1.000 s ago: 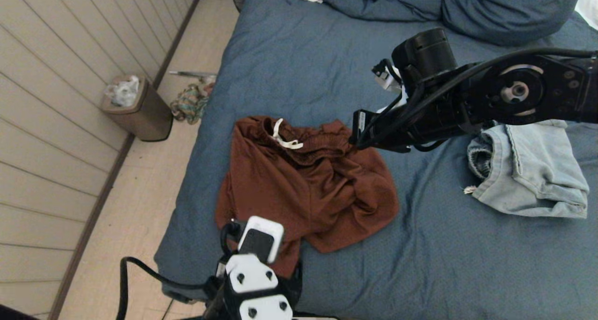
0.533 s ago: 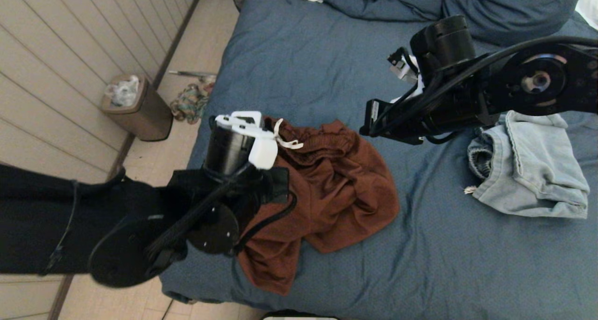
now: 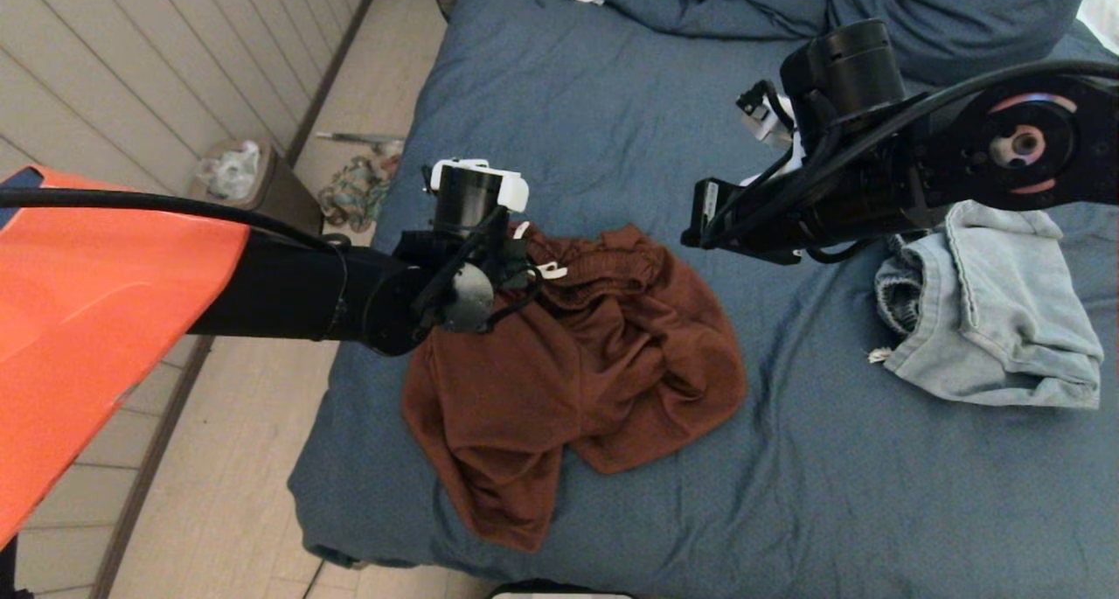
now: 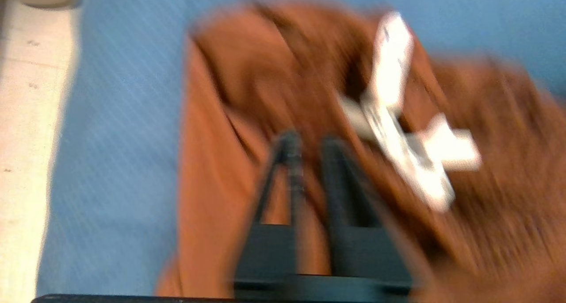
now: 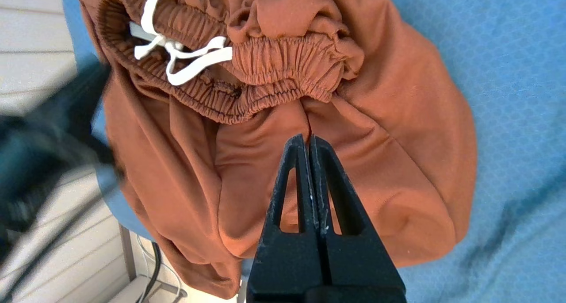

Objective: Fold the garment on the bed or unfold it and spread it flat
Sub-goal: Unford the brown shorts

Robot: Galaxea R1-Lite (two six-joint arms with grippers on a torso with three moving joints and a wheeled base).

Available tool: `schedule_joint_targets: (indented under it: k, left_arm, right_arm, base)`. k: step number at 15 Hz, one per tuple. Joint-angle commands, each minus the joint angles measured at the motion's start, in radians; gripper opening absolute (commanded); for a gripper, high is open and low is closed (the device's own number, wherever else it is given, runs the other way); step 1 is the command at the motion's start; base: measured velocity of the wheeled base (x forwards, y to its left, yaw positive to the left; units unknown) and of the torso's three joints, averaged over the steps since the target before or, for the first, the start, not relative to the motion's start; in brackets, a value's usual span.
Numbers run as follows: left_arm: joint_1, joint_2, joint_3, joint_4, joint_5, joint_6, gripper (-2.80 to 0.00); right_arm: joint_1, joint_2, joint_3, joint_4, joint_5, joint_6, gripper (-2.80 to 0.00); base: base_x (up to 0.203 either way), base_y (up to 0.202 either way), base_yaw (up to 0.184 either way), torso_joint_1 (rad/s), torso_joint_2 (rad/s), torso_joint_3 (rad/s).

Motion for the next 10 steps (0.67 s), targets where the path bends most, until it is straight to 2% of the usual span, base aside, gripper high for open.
schedule_joint_targets:
  k: [1, 4, 10]
  left_arm:
    - [0.023, 0.048, -0.078, -0.012, 0.028, -0.002, 0.0]
    - [0.026, 0.05, -0.104, -0.063, 0.038, 0.001, 0.0]
    - [0.024, 0.123, -0.16, -0.054, 0.036, 0.004, 0.0]
  right_arm:
    - [-0.009, 0.018, -0.001, -0.013, 0.001, 0.0, -2.8]
    - [-0.012, 0.037, 0.0, -0.025, 0.001, -0.002, -2.8]
    - [-0.014, 0.04, -0.001, -0.025, 0.001, -0.002, -2.8]
  base:
    - [0.0, 0.0, 0.0, 0.0, 0.0, 0.0]
    - [0.0, 0.0, 0.0, 0.0, 0.0, 0.0]
    - [0.0, 0.0, 0.0, 0.0, 0.0, 0.0]
